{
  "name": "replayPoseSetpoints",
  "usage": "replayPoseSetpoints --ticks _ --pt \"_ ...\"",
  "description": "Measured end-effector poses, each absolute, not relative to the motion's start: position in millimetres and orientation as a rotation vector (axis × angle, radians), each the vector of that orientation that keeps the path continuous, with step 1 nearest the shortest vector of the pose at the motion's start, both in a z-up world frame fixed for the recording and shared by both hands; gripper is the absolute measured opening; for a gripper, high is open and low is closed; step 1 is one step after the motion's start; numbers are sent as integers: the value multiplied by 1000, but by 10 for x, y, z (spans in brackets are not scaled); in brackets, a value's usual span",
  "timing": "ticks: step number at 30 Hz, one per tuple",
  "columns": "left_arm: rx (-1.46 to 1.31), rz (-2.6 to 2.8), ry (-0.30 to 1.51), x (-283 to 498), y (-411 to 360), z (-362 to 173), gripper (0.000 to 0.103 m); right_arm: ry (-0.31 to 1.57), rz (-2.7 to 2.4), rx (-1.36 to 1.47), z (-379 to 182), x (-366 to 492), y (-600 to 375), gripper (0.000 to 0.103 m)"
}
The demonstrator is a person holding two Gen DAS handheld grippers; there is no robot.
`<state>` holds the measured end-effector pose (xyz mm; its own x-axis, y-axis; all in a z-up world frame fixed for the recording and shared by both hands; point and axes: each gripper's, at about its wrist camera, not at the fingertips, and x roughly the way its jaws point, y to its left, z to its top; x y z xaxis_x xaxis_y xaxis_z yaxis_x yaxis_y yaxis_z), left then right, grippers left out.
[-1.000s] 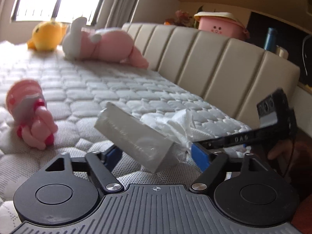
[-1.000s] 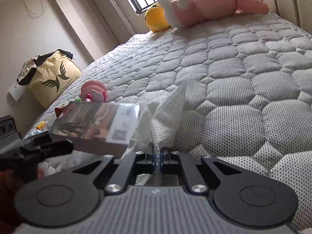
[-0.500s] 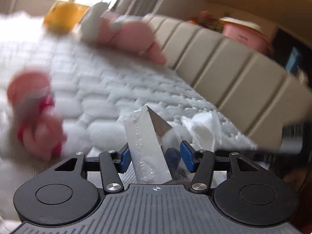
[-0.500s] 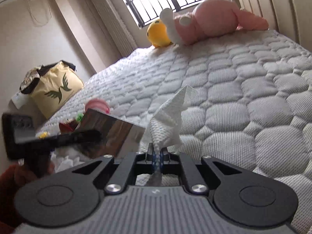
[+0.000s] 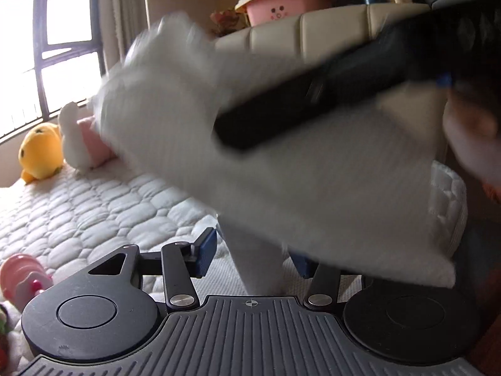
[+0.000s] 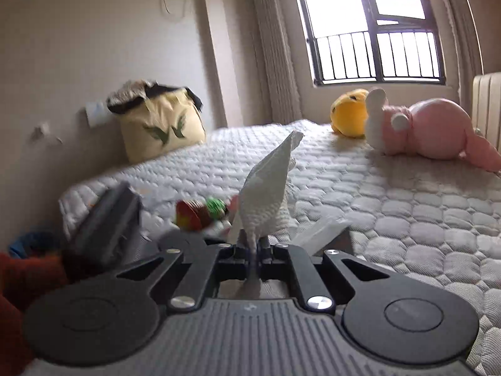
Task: Clean container
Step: 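Turn the white box upright in the left tool while the right tool wipes it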
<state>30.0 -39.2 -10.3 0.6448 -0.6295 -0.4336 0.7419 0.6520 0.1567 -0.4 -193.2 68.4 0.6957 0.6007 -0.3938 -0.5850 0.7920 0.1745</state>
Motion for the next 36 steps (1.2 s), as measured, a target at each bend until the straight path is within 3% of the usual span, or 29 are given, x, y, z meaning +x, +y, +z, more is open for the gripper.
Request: replayPoseSetpoints --ticks 14,19,21,28,36 --pt "331 -795 384 365 -448 -166 56 454 532 379 500 319 -2684 6" --pt "273 -797 409 510 -550 -237 57 409 360 319 473 311 -2865 6" --pt "254 -809 411 581 -643 -282 63 430 337 345 415 343 -2969 6" --pt "314 -805 387 733 -1020 -491 66 534 274 344 59 520 -3121 6" --pt "294 -765 437 665 -797 -457 67 661 353 344 -191 770 -3025 6"
